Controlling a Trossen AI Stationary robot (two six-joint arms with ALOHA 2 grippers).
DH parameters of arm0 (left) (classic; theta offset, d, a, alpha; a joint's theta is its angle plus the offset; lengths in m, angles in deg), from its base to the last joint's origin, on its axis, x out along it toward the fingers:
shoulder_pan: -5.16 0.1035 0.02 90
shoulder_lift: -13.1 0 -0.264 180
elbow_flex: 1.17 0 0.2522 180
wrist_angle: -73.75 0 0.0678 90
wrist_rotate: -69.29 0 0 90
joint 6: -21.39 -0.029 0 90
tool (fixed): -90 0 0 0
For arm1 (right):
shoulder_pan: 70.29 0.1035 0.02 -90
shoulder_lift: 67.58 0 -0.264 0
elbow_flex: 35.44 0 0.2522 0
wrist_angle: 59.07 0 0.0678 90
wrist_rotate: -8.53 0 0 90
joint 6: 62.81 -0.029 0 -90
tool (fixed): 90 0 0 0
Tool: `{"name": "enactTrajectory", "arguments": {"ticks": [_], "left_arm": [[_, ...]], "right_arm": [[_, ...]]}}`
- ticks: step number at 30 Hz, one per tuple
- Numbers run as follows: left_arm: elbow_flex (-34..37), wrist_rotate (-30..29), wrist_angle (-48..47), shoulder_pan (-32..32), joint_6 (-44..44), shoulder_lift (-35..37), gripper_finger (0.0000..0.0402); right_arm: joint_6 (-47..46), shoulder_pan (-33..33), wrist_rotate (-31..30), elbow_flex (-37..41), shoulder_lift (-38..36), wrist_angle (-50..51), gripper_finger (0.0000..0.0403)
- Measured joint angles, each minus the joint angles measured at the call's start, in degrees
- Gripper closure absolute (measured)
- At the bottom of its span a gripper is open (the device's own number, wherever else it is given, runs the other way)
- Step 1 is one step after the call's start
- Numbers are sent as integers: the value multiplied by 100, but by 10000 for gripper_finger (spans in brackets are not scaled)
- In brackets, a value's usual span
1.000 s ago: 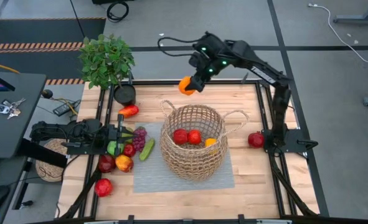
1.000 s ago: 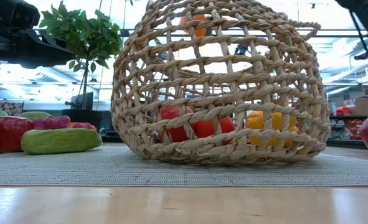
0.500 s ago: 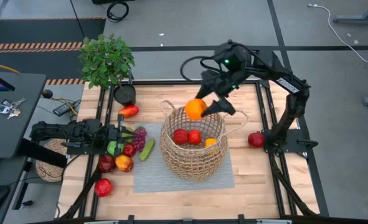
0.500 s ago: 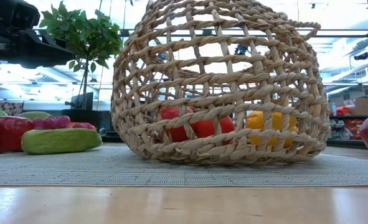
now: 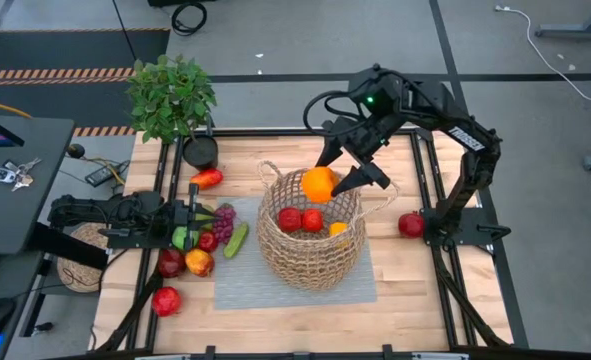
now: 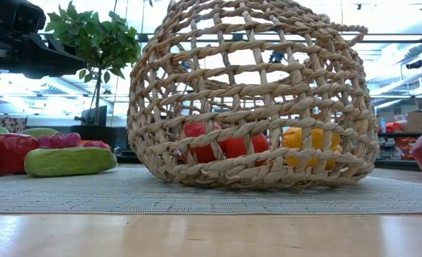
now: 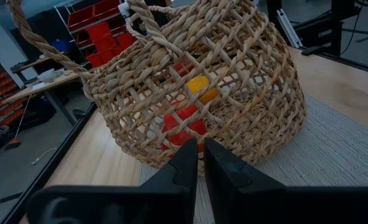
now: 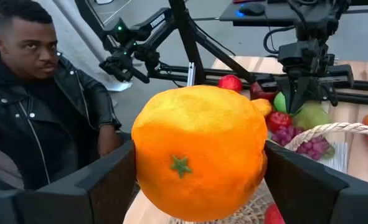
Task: Build produce basket
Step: Put the orange into the brown basket
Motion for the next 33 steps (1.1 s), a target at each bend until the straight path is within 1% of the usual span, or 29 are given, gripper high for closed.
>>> {"name": "enactTrajectory", "arguments": {"ticks": [9, 18, 20, 23, 28, 33], "left_arm": [[0, 0, 0, -1, 0, 0, 372], [0, 0, 0, 0, 0, 0, 366], [0, 0, 0, -2, 0, 0, 368], [0, 0, 0, 0, 0, 0, 371], [0, 0, 0, -1, 0, 0, 373], [0, 0, 2, 0, 0, 0, 367]], "right_arm": [[0, -2, 5, 0, 2, 0, 78], [-2, -2, 4, 1, 2, 11, 78], [-1, -2, -86, 67, 0, 7, 78], [-68, 3, -457, 260, 2, 32, 78], [-285, 125, -1778, 902, 4, -3, 78], [-256, 297, -2663, 1511, 7, -20, 78]]}}
